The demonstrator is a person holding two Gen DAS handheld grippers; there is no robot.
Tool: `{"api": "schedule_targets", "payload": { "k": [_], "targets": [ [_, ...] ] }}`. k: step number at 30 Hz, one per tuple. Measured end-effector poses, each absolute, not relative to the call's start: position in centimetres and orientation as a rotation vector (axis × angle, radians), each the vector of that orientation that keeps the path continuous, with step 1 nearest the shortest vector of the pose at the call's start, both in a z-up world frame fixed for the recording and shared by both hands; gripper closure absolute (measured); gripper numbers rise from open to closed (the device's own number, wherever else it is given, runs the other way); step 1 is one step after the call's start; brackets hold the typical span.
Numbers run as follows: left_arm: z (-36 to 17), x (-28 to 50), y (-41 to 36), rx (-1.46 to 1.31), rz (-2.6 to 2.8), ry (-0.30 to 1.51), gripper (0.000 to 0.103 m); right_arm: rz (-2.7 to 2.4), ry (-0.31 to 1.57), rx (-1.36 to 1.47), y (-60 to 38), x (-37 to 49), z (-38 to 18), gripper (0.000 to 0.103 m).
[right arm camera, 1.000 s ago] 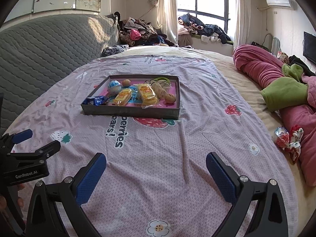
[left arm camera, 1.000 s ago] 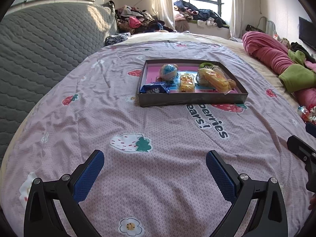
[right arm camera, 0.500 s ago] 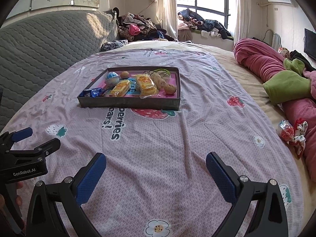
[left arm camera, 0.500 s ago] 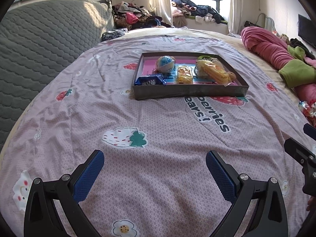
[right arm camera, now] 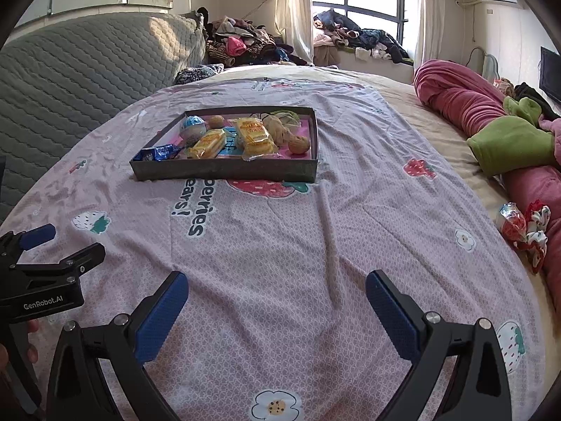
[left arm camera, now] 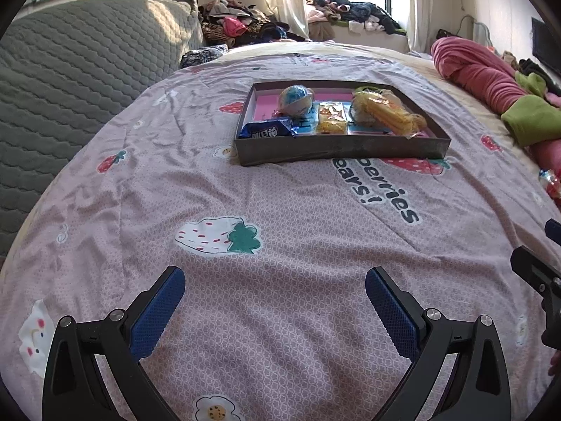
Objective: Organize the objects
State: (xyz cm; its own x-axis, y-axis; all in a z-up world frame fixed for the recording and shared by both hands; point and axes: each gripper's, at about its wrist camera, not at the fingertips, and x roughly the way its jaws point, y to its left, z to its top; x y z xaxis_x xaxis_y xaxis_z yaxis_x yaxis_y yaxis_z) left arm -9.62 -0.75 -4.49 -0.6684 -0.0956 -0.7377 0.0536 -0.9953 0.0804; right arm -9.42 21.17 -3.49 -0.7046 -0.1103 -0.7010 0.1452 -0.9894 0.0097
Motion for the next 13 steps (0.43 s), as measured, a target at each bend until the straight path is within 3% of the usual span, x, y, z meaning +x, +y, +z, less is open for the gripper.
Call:
{"api": "schedule_targets", "payload": {
  "k": [13],
  "targets": [
    [-6.4,-10.1,-0.4,1.305,-2.777,-0.092,0.0,-2.775,0.077,1.192,21.6,-9.8,-5.4,0.001]
  ]
}}
